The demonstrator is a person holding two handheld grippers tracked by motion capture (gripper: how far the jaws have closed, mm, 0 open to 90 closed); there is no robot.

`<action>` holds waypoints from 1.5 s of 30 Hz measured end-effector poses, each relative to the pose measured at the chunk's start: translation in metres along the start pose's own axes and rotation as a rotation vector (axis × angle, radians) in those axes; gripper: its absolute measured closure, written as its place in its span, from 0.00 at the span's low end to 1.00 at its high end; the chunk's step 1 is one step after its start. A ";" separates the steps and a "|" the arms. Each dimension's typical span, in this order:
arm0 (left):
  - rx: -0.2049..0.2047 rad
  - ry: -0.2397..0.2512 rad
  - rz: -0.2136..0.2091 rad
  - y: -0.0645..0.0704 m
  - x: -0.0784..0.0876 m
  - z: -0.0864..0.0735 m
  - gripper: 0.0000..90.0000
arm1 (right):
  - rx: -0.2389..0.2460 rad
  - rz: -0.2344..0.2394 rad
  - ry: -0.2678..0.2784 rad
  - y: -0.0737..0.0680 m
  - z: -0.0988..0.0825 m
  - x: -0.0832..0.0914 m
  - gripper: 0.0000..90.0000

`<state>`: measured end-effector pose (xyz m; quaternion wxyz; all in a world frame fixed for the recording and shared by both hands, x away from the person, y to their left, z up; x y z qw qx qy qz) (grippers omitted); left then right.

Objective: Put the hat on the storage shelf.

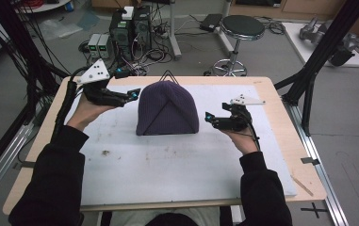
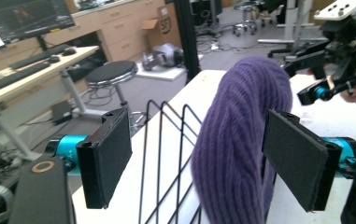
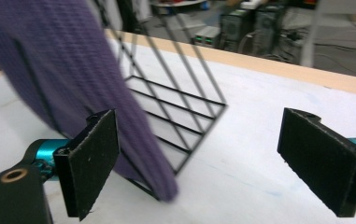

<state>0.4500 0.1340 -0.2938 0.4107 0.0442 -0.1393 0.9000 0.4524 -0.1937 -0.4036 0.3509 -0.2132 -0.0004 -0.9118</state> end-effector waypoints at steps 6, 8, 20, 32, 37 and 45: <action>0.037 0.035 0.096 -0.012 0.025 -0.005 0.27 | -0.016 -0.077 0.028 0.016 0.000 0.021 0.14; 0.055 0.048 0.136 -0.016 0.034 -0.009 0.27 | -0.004 -0.111 0.056 0.020 0.004 0.030 0.14; 0.135 0.099 0.285 -0.024 0.077 -0.031 0.27 | -0.050 -0.306 0.182 0.041 0.001 0.072 0.14; 0.112 0.080 0.368 -0.013 0.090 -0.048 0.27 | -0.025 -0.402 0.218 0.047 -0.010 0.094 0.14; 0.121 0.083 0.441 -0.010 0.101 -0.059 0.26 | -0.033 -0.438 0.248 0.048 -0.021 0.100 0.14; 0.150 0.118 0.526 -0.004 0.118 -0.072 0.26 | -0.031 -0.502 0.318 0.051 -0.029 0.119 0.14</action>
Point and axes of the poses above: each handheld gripper's, and its own axes: x roughly backward along the jaws, z roughly out of its top, y roughly to its right, the point moved 8 cm from there along -x, roughly forward along the jaws, and after that the axes turned 4 degrees about z, right-handed, at the moved point
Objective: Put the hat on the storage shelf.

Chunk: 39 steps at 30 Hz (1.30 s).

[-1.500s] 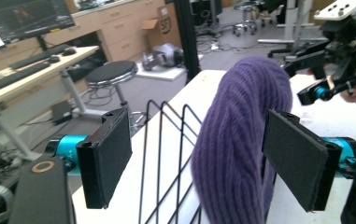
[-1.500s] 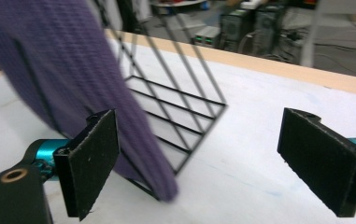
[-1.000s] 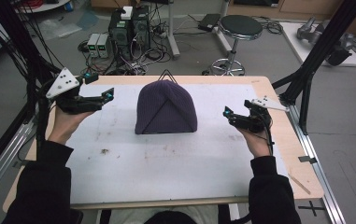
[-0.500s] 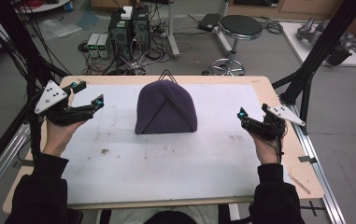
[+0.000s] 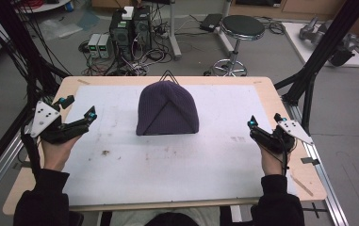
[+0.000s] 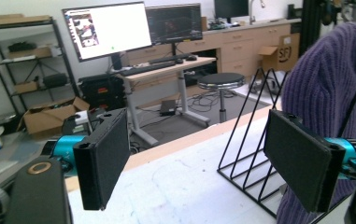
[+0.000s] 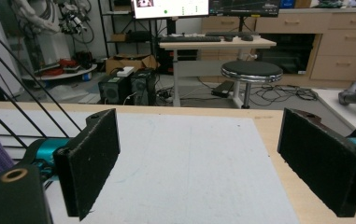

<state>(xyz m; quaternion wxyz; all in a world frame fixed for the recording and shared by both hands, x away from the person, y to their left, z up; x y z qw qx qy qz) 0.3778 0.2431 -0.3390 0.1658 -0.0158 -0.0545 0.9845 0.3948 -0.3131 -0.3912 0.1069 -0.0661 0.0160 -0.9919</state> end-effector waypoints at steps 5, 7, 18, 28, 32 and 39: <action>0.000 -0.007 0.042 -0.002 0.005 -0.008 0.26 | -0.003 -0.034 0.026 0.005 -0.005 0.007 0.14; 0.002 -0.011 0.057 -0.004 0.006 -0.012 0.25 | 0.001 -0.043 0.033 0.007 -0.007 0.008 0.14; 0.059 -0.033 0.123 -0.007 0.019 -0.045 0.23 | 0.039 -0.087 0.055 0.008 -0.021 0.017 0.14; 0.093 -0.040 0.208 -0.016 0.036 -0.073 0.23 | 0.067 -0.107 0.055 0.005 -0.028 0.019 0.14; 0.106 -0.039 0.246 -0.020 0.044 -0.079 0.23 | 0.047 -0.101 0.038 0.002 -0.035 0.019 0.14; 0.103 -0.038 0.285 -0.026 0.050 -0.086 0.23 | -0.045 -0.094 0.014 0.004 -0.046 0.016 0.14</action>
Point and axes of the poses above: each handheld gripper's, and its own axes: x roughly backward along the jaws, z roughly out of its top, y roughly to its right, the point moved 8 cm from there along -x, roughly forward along the jaws, and after that the axes turned 4 degrees about z, right-handed, at the moved point
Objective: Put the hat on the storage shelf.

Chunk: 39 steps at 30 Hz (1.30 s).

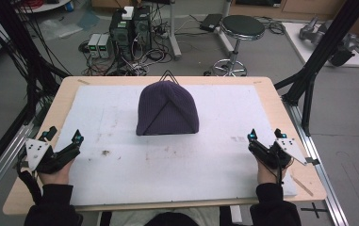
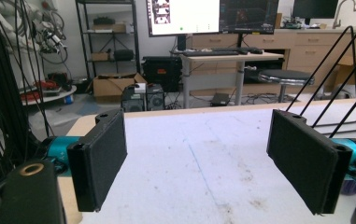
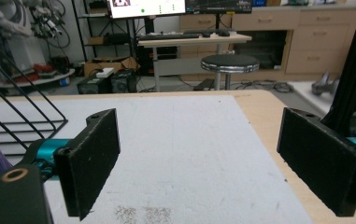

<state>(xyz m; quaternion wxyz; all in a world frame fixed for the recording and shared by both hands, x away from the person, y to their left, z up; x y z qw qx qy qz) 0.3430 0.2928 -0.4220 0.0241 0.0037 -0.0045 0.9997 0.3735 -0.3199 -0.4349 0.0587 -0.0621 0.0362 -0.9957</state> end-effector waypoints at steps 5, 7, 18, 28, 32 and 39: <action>0.010 -0.008 0.005 -0.001 -0.001 -0.003 0.23 | 0.044 -0.009 -0.004 -0.001 -0.002 -0.001 0.14; 0.009 -0.009 0.005 0.000 -0.001 -0.003 0.23 | 0.074 0.001 0.007 -0.005 -0.001 -0.001 0.14; 0.020 -0.018 -0.013 0.002 -0.001 -0.006 0.24 | 0.074 0.007 -0.005 -0.006 -0.002 -0.002 0.14; 0.017 -0.018 -0.011 0.003 0.000 -0.006 0.24 | 0.073 0.003 -0.007 -0.005 -0.003 -0.001 0.14; 0.009 -0.015 -0.015 0.005 0.000 -0.006 0.24 | 0.075 -0.001 -0.013 -0.004 -0.003 -0.001 0.15; 0.016 -0.025 -0.014 0.004 0.001 -0.007 0.24 | 0.064 -0.003 -0.014 -0.003 -0.003 -0.001 0.15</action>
Point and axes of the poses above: each handheld gripper's, and its own axes: x roughly backward along the jaws, z roughly out of its top, y roughly to its right, the point moved 8 cm from there along -x, roughly forward along the jaws, and after that the axes turned 4 degrees about z, right-handed, at the moved point
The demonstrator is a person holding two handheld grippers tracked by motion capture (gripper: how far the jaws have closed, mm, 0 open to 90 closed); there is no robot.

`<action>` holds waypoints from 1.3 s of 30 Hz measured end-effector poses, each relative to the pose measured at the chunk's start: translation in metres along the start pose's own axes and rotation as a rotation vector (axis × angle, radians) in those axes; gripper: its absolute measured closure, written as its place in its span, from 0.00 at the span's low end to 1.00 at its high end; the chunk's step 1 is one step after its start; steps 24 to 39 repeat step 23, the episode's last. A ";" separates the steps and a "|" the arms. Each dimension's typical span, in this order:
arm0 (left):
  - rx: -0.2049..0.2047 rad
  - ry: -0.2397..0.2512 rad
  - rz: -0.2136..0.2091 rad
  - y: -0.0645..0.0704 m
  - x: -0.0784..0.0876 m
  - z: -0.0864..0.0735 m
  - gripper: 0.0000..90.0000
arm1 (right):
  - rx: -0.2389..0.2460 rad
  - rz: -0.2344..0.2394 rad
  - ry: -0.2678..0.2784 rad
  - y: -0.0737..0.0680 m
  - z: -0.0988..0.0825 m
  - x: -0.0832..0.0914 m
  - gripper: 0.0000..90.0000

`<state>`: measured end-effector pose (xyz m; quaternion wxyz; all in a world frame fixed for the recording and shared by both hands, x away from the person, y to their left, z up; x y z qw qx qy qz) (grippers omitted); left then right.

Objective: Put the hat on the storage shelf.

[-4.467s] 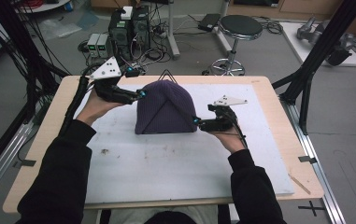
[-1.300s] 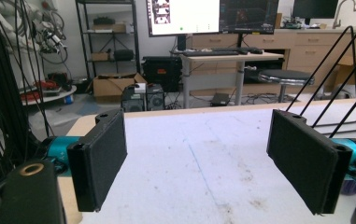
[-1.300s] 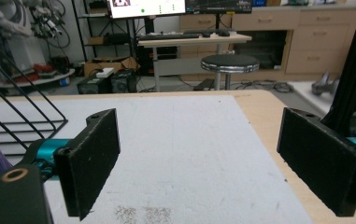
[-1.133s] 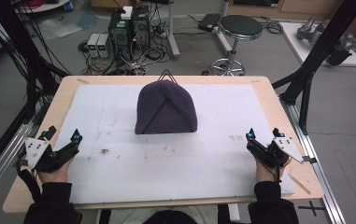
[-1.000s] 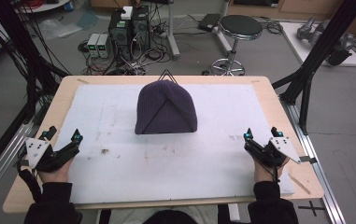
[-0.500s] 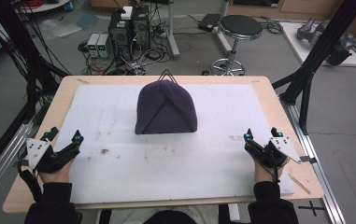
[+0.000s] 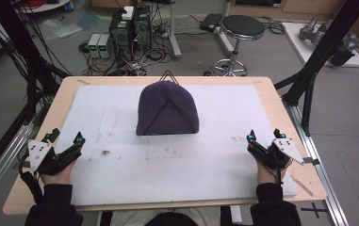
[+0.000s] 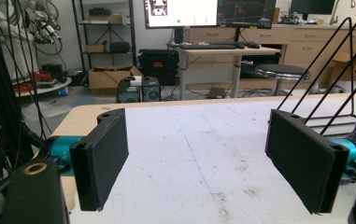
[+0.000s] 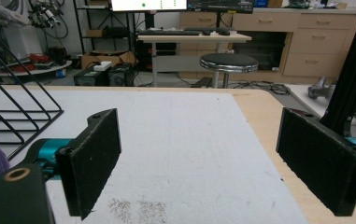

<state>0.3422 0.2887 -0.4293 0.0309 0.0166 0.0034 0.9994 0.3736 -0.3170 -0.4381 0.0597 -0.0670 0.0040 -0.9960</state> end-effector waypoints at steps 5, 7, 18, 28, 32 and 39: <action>0.007 0.001 0.004 0.000 0.001 -0.001 0.24 | 0.001 0.001 -0.001 0.001 0.000 0.000 0.15; 0.007 0.001 0.005 -0.001 0.001 -0.001 0.24 | -0.003 -0.002 -0.004 0.001 -0.001 0.000 0.15; 0.018 0.003 -0.003 0.000 0.002 -0.002 0.25 | 0.007 0.008 -0.010 -0.001 -0.001 -0.001 0.15; 0.023 0.001 -0.011 0.000 0.001 -0.003 0.25 | 0.003 0.007 -0.014 0.000 -0.002 -0.001 0.15; 0.023 0.001 -0.011 0.000 0.001 -0.003 0.25 | 0.003 0.007 -0.014 0.000 -0.002 -0.001 0.15; 0.023 0.001 -0.011 0.000 0.001 -0.003 0.25 | 0.003 0.007 -0.014 0.000 -0.002 -0.001 0.15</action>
Point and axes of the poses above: each handheld gripper's, and its own axes: x roughly backward along the jaws, z roughly out of its top, y roughly to its right, the point moved 8 cm from there along -x, roughly forward along the jaws, and after that the axes turned 4 degrees about z, right-handed, at the moved point
